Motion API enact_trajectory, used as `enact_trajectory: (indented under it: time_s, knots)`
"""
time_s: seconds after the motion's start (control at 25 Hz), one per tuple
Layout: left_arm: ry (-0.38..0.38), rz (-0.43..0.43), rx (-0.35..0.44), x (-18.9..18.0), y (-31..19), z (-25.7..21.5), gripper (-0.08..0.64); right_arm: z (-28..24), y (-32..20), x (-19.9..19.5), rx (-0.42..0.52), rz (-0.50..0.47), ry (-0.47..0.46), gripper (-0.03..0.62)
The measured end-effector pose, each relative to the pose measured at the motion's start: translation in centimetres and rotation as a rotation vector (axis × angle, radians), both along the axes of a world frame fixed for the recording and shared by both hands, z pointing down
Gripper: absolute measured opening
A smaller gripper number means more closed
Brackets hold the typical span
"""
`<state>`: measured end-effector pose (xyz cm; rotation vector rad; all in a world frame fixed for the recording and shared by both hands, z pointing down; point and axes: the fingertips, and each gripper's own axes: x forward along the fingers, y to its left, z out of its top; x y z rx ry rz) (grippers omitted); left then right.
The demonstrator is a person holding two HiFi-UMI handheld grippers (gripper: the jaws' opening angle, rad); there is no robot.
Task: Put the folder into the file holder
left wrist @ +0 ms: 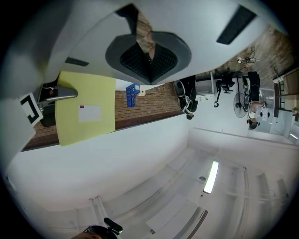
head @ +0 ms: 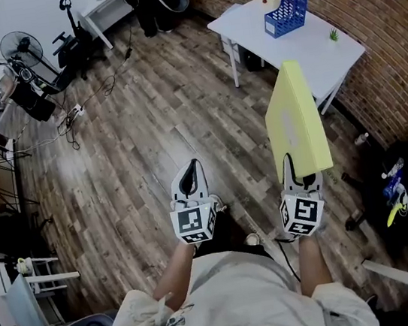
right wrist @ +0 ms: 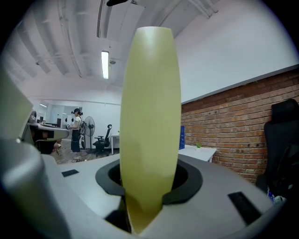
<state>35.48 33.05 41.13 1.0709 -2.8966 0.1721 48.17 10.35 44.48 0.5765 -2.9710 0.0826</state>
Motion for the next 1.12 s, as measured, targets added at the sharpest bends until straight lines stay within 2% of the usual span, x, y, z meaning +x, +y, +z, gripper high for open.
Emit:
enact_trajectory:
  time_s: [0.24,0.52,0.84,1.12]
  knots:
    - [0.004,0.02,0.021,-1.8,-1.3,0.4,0.008,0.0,-0.9,-1.3,0.018,0.013,0.009,0.175]
    - [0.006,0.029,0.057,-6.5,-2.9,1.0,0.008,0.2,-2.3,-5.6,0.045,0.028,0.023,0.175]
    - [0.012,-0.02,0.092,-15.5,-2.4,0.8,0.008,-0.9,-2.9,-14.7,0.089,0.012,0.034,0.175]
    - [0.023,-0.064,0.073,-22.5,-0.6,1.2,0.008,-1.0,-2.3,-22.5,0.09,-0.02,0.06,0.173]
